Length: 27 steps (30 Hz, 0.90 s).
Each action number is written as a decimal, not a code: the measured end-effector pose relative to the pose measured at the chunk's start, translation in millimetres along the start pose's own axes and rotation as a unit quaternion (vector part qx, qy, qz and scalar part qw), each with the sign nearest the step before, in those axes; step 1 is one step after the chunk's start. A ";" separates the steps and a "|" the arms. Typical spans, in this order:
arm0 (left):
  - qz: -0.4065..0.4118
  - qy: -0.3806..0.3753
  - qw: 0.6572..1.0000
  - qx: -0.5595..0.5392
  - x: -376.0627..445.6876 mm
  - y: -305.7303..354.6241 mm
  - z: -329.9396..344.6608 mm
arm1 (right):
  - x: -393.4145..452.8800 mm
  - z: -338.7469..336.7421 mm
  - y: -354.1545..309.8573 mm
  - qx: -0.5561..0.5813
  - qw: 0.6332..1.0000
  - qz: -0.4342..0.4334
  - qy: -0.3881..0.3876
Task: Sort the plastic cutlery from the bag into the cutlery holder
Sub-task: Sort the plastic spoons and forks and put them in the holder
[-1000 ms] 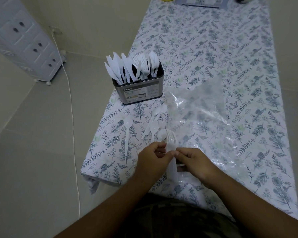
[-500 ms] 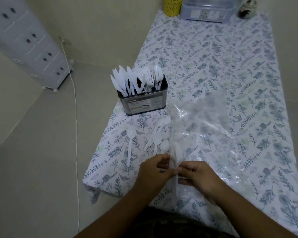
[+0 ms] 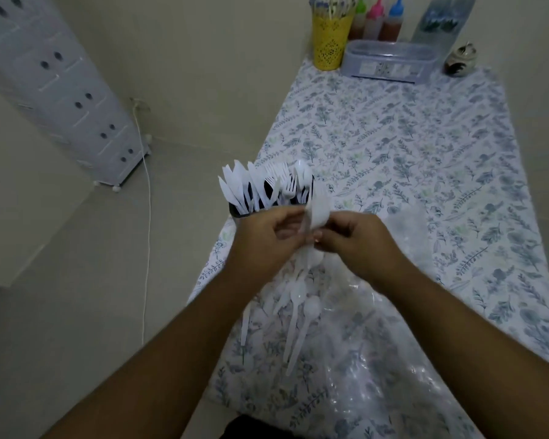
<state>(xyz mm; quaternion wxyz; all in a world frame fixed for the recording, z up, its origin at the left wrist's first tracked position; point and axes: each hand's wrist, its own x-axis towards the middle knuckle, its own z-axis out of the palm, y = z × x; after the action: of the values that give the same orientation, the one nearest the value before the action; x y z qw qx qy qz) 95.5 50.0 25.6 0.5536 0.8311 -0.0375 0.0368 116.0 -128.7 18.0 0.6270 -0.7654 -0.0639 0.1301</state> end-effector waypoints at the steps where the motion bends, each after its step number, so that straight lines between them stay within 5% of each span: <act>1: 0.010 0.008 1.000 -0.002 15.7 5.4 -7.2 | 15.6 -1.6 -11.6 0.000 1.000 -0.014 -0.001; 18: -0.003 0.020 1.000 0.009 102.0 -14.4 -35.2 | 109.1 16.0 -30.2 -0.114 0.990 -0.060 0.053; 24: 0.076 -0.003 0.957 0.281 92.5 -20.2 -36.1 | 93.3 20.8 -20.2 -0.253 0.964 -0.044 0.068; 27: 0.036 -0.016 0.934 0.356 90.6 -25.4 -37.3 | 89.2 21.2 -21.5 -0.282 0.953 -0.020 0.109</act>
<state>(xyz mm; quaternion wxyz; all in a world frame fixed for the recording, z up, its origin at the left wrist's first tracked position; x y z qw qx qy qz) 187.5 92.2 25.9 0.2195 0.9722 -0.0605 0.0539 196.9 -81.0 24.6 0.3911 -0.9192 -0.0445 0.0098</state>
